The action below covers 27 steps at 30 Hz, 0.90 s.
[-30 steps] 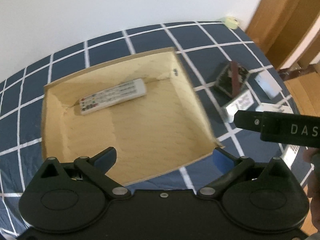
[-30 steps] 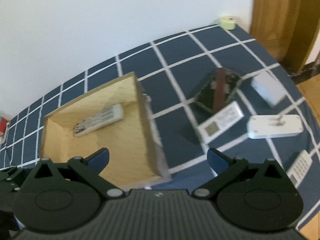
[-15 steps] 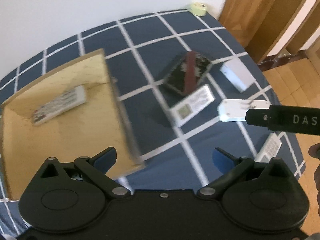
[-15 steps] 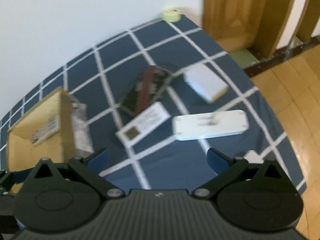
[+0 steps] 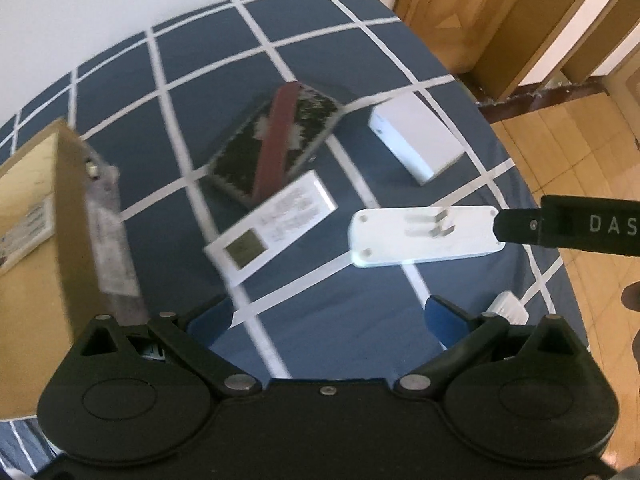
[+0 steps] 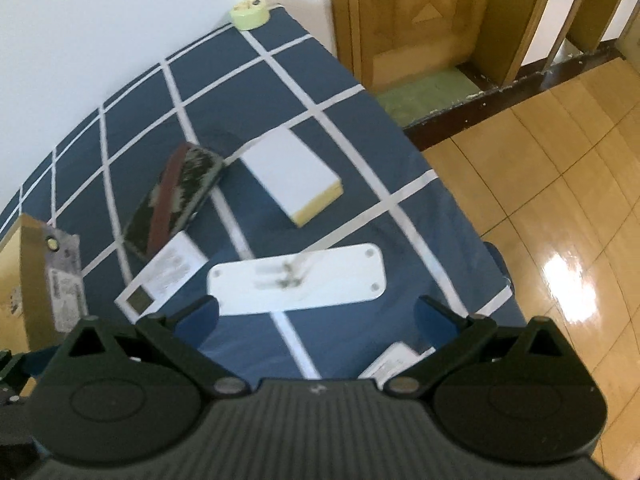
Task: Organize objects
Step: 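Move the left tool toward the white power strip, then close the left tool on the white power strip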
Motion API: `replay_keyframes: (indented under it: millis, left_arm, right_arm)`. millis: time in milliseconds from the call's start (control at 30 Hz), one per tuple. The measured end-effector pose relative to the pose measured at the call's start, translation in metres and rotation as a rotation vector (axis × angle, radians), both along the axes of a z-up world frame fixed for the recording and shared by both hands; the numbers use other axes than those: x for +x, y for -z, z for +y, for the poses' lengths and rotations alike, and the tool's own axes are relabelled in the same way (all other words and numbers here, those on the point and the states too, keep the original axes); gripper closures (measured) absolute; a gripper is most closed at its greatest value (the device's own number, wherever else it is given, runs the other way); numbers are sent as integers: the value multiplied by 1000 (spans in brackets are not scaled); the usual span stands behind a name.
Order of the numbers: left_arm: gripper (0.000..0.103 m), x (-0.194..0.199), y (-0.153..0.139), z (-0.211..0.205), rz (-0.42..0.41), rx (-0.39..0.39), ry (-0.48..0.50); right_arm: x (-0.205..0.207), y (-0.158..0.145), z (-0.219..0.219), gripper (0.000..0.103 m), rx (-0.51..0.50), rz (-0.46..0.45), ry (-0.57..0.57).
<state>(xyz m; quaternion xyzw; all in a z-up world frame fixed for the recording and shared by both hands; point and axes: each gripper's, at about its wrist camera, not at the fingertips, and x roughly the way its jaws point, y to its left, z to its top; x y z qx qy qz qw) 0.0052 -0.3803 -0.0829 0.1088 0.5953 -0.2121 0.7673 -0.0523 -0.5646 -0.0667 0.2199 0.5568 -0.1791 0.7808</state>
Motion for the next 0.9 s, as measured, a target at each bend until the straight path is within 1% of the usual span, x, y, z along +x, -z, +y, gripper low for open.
replay_keyframes:
  millis: [233, 533, 733, 900]
  left_arm:
    - [0, 13, 28, -34, 42, 20, 21]
    - [0, 32, 62, -58, 92, 45, 40]
    - [0, 43, 79, -69, 129, 44, 63]
    - [0, 49, 92, -73, 165, 36, 65]
  right_arm:
    - [17, 30, -23, 0, 49, 31, -14]
    - [39, 73, -31, 0, 72, 95, -39]
    - [46, 91, -37, 0, 103, 122, -36]
    - [50, 99, -40, 1, 128, 134, -44]
